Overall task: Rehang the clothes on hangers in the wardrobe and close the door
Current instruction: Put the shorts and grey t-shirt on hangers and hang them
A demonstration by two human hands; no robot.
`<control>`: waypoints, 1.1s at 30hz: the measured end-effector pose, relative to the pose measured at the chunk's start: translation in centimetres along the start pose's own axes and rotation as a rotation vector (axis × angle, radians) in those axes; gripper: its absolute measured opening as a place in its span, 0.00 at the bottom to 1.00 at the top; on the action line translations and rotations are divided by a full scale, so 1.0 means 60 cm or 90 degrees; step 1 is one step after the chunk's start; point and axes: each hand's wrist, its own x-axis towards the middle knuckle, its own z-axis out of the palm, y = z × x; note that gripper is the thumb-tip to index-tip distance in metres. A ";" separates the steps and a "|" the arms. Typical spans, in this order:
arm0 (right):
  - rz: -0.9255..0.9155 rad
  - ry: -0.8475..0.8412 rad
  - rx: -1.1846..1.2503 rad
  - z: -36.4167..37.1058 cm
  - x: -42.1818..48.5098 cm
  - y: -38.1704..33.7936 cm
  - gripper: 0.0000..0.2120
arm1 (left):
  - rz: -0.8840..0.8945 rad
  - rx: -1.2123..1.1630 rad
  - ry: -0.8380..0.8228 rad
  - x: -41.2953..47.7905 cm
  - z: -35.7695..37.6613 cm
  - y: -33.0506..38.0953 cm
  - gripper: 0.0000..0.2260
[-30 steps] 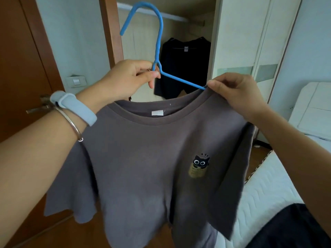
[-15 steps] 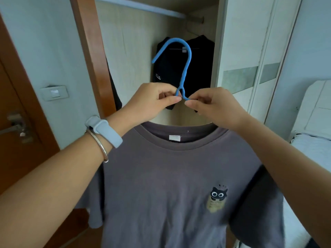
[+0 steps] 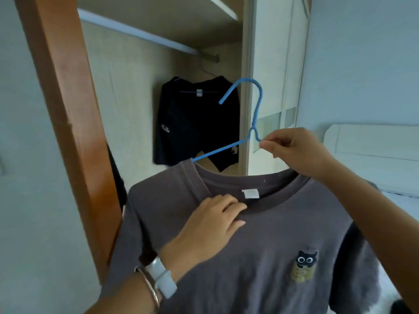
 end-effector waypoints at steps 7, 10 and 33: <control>0.097 0.116 -0.067 -0.024 0.009 0.019 0.07 | 0.016 -0.068 0.127 0.071 0.027 0.000 0.12; 0.116 0.166 -0.075 -0.024 0.015 0.022 0.10 | 0.083 -0.067 0.103 0.087 0.032 -0.017 0.11; -0.051 -0.029 -0.078 0.112 0.304 0.139 0.10 | -0.218 -0.496 0.388 0.462 0.055 -0.198 0.11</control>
